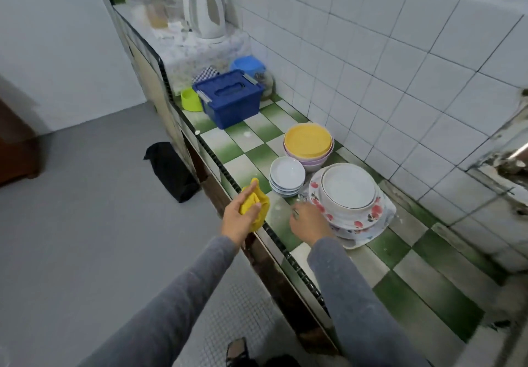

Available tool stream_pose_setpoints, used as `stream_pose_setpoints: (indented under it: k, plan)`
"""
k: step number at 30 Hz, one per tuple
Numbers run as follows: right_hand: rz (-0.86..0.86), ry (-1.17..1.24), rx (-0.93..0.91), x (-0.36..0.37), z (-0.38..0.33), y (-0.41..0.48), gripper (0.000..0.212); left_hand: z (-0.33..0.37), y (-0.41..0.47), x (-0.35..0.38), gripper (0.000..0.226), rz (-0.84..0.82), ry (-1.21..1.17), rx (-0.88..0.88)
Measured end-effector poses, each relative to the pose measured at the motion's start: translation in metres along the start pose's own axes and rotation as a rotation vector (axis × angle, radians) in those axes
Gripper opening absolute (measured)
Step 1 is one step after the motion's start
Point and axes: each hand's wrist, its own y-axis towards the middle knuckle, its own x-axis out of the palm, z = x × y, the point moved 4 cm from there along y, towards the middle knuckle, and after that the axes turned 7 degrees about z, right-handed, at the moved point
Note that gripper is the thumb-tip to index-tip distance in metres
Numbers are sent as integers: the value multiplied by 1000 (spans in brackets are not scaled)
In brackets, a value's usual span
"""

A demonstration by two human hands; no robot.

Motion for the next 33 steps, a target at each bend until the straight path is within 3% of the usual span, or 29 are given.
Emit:
stream_pose_setpoints:
  k: [4,13,33]
  plan:
    - [45,55,103,3,0,35,18,6,44,0,52,-37,25,9]
    - [104,161,253,3,10,93,46,16,127,27,47,-131,50,10]
    - [83,279,426,23,26,157,44,19,221,52,44,-278,116,-84]
